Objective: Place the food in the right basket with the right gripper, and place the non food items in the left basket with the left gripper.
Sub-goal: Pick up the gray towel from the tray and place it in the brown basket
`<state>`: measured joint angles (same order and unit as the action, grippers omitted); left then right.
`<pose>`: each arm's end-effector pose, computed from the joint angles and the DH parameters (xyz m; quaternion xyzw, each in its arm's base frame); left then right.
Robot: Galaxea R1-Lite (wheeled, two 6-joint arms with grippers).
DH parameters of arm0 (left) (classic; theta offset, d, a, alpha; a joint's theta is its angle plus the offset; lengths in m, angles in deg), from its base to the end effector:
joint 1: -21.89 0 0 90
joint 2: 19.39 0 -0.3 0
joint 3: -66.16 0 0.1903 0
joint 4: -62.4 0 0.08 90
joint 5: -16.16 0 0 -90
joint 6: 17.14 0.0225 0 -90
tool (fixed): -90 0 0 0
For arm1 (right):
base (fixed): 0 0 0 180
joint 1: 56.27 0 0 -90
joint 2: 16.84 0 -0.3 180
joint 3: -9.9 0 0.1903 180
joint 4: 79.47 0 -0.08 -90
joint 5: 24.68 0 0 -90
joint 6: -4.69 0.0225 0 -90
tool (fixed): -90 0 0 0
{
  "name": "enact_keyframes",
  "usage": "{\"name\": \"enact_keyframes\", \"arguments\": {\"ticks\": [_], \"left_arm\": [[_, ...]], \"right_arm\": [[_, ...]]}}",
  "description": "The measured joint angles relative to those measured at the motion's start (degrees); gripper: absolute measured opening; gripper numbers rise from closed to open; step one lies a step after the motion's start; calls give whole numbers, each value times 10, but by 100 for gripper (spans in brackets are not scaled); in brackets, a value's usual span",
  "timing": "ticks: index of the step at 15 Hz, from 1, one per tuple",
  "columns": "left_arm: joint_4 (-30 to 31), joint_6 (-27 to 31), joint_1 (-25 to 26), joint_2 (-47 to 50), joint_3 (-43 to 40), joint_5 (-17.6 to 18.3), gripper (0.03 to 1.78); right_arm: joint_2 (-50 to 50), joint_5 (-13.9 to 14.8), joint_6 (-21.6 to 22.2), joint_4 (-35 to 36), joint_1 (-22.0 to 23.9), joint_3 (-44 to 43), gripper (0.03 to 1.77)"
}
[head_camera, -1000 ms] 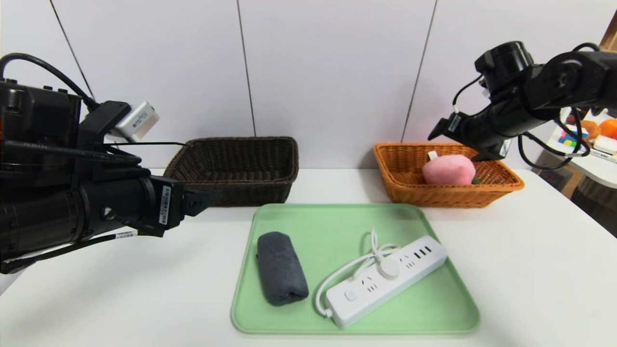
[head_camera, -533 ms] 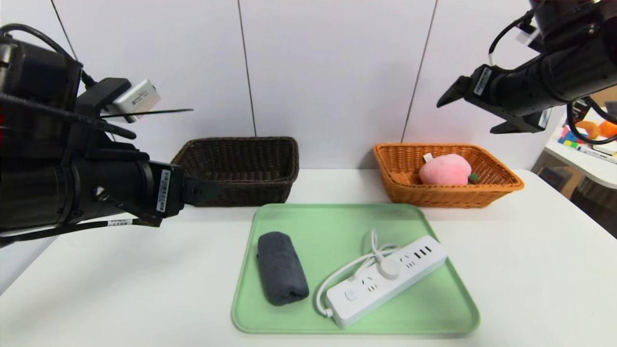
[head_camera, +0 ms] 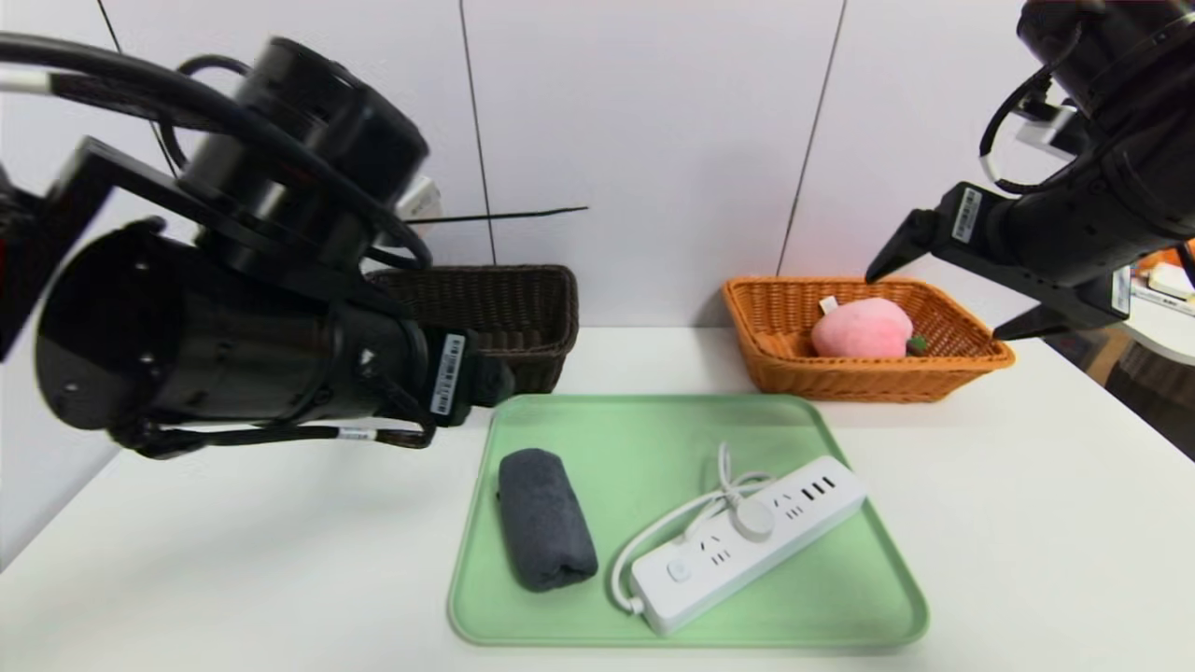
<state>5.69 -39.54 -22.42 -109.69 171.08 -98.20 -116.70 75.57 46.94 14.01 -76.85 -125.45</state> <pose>0.1927 -0.1752 0.2807 0.0201 0.3223 -0.1010 0.9410 0.2547 0.0914 0.3266 0.2171 0.4166 -0.0739 0.8797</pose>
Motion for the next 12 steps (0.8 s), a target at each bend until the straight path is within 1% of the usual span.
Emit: {"name": "enact_keyframes", "arguments": {"ticks": [2,4,6,7,8,9,12], "left_arm": [[-12,-55,-17,-39,13,-12,169],[-49,-115,-25,-75,39,-9,169],[-105,-169,-29,-108,72,5,169],[-124,-191,-30,-123,88,21,169],[-133,-207,-31,-136,100,37,169],[-138,-219,-32,-148,110,42,169],[-147,-253,-35,-180,130,49,169]], "right_arm": [[3,-6,46,-6,-2,1,169],[6,-15,71,-6,-3,2,169],[7,-15,76,-5,-3,3,169],[7,-16,78,-4,-3,3,169],[7,-19,80,-4,-5,3,169],[7,-22,81,-4,-6,3,169],[8,-36,82,-4,-9,3,169]]}}
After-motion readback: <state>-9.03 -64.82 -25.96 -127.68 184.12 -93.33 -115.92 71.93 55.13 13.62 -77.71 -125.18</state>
